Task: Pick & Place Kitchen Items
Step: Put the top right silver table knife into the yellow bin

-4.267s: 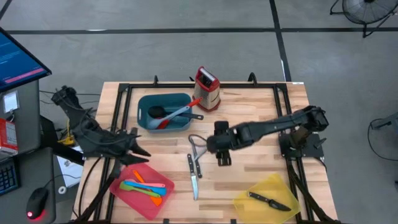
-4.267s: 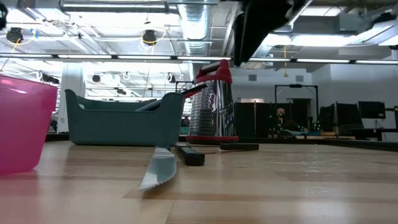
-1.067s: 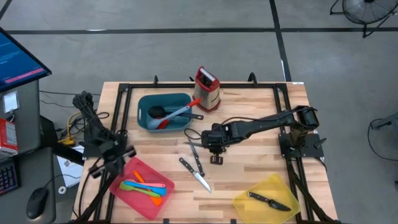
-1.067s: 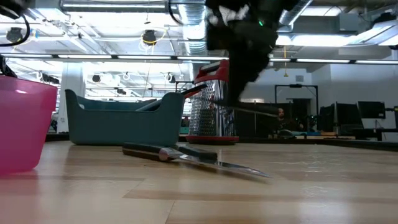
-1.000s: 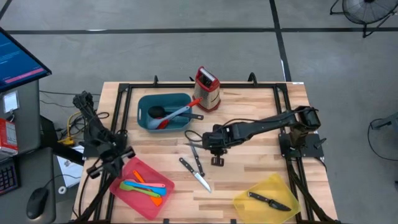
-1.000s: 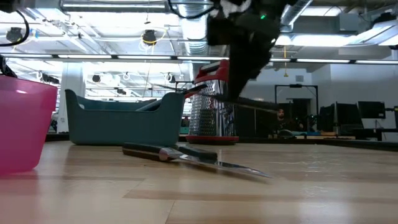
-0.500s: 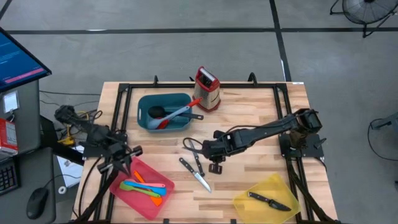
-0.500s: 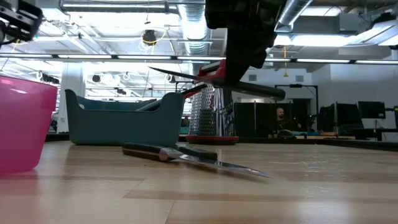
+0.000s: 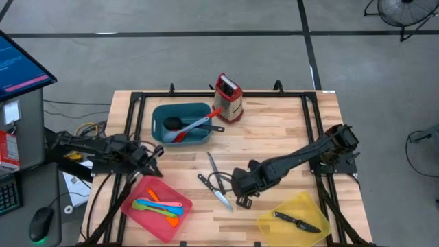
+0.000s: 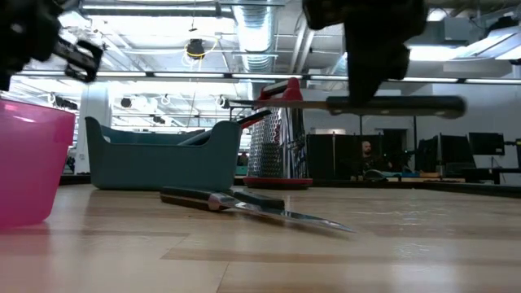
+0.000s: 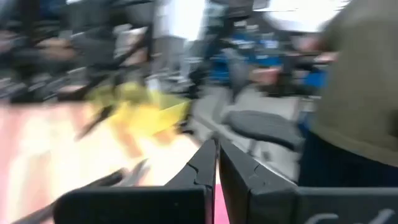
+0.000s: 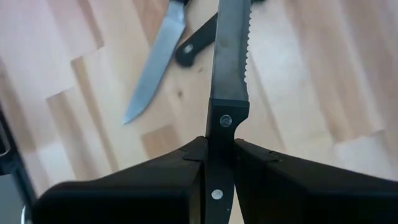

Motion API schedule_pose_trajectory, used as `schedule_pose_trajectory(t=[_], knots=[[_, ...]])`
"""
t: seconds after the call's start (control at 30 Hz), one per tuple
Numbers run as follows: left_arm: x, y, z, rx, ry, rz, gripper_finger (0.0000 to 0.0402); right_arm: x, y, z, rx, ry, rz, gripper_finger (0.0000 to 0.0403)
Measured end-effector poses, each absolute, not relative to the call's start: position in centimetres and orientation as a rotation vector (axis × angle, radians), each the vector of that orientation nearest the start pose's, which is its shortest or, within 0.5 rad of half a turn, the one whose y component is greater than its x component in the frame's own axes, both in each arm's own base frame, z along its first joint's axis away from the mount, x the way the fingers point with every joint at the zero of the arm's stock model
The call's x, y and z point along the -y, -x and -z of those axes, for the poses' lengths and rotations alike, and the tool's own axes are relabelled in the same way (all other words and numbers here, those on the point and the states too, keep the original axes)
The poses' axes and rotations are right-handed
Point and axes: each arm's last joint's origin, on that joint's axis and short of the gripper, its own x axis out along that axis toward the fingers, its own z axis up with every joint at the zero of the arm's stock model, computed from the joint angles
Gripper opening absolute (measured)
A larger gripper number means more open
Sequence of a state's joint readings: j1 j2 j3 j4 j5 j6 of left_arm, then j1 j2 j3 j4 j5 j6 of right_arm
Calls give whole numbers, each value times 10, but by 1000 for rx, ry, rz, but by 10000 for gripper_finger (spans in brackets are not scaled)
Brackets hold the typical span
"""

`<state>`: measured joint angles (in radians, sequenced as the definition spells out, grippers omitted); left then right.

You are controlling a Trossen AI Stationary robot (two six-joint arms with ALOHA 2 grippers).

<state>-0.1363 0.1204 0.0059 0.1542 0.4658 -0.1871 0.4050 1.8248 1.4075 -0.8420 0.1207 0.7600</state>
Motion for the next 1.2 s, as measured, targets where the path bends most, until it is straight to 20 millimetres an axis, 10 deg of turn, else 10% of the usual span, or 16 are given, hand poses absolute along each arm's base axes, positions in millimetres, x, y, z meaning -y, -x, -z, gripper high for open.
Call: schedule_pose_trajectory(t=[1.2], knots=[[20,-104,-168,-26,162,376,2,-206,-264,-260,-1286,-523,217,35]])
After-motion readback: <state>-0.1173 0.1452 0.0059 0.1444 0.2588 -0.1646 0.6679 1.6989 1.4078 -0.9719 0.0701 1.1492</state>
